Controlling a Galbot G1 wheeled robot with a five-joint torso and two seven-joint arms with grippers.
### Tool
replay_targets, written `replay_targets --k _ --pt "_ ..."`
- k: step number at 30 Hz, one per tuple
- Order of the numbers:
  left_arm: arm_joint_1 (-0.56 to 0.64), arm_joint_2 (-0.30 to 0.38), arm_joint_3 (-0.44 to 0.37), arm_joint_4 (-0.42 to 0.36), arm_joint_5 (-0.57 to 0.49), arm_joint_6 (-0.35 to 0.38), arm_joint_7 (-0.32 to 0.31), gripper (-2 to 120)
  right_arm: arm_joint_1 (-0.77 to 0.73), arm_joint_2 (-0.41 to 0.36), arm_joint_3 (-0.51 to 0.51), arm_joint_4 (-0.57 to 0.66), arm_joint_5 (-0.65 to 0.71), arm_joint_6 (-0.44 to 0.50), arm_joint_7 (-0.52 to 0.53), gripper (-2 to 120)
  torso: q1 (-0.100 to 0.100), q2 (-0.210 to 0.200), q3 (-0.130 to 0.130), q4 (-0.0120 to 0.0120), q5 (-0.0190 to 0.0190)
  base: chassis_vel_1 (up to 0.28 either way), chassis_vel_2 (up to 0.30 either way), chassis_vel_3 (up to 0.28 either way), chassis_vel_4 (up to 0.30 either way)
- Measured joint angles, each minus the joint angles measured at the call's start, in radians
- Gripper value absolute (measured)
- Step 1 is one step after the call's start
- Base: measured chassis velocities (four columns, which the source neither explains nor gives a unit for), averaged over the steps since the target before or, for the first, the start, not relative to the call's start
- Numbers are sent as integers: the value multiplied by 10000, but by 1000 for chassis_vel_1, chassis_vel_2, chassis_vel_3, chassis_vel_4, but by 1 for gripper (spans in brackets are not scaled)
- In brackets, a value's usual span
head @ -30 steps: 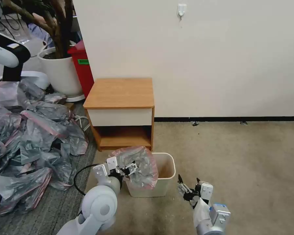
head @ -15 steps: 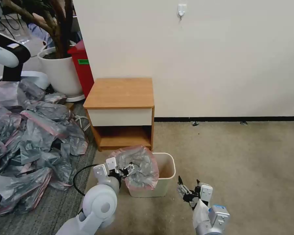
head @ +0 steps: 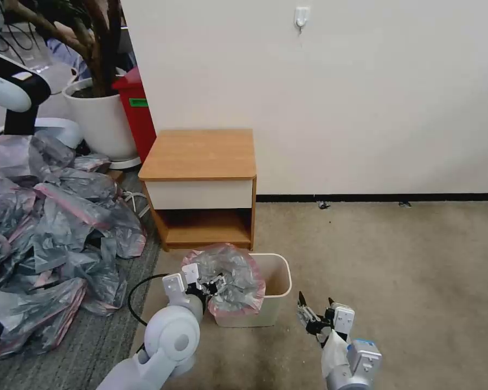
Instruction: Pick up the garbage bag from the table and place it over the trash can.
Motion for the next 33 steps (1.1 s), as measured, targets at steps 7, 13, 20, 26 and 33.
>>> replay_targets --k 7,13,20,26,33 --pt "-248 81 122 128 -81 46 -37 70 159 -98 37 -116 54 10 19 71 0 0 0 0 0 0 0 0 0" --pt "-464 80 270 246 -384 267 -367 66 248 -155 131 -146 248 12 34 70 1 0 0 0 0 0 0 0 0" --pt "-575 157 349 271 -587 430 -616 57 260 -155 234 -223 297 46 43 69 0 0 0 0 0 0 0 0 0" --pt "-621 206 351 271 -674 473 -695 53 285 -103 234 -301 289 86 45 68 0 0 0 0 0 0 0 0 0" --pt "-831 327 420 270 -1275 713 -1122 42 313 -42 206 -359 272 109 46 66 0 0 0 0 0 0 0 0 0"
